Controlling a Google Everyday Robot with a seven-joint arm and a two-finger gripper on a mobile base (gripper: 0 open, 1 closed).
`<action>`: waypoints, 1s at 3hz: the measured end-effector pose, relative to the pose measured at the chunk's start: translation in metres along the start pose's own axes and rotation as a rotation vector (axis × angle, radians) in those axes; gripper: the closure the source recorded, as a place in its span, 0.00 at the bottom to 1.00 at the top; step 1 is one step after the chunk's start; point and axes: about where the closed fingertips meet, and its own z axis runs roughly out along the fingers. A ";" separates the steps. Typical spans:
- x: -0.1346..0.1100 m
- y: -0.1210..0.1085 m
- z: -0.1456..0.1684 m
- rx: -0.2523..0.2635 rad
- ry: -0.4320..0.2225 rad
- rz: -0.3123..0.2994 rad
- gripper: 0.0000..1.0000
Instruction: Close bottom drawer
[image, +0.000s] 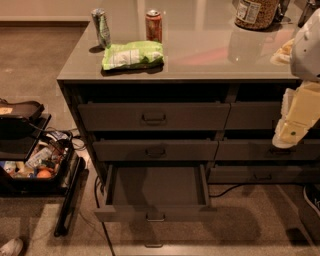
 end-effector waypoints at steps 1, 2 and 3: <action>0.000 0.000 0.000 0.000 0.000 0.000 0.00; -0.003 -0.003 0.005 -0.027 -0.080 -0.013 0.00; -0.009 -0.005 0.023 -0.092 -0.255 -0.060 0.00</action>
Offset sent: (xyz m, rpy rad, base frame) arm 0.0120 0.0042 -0.0125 0.2396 0.0313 0.1178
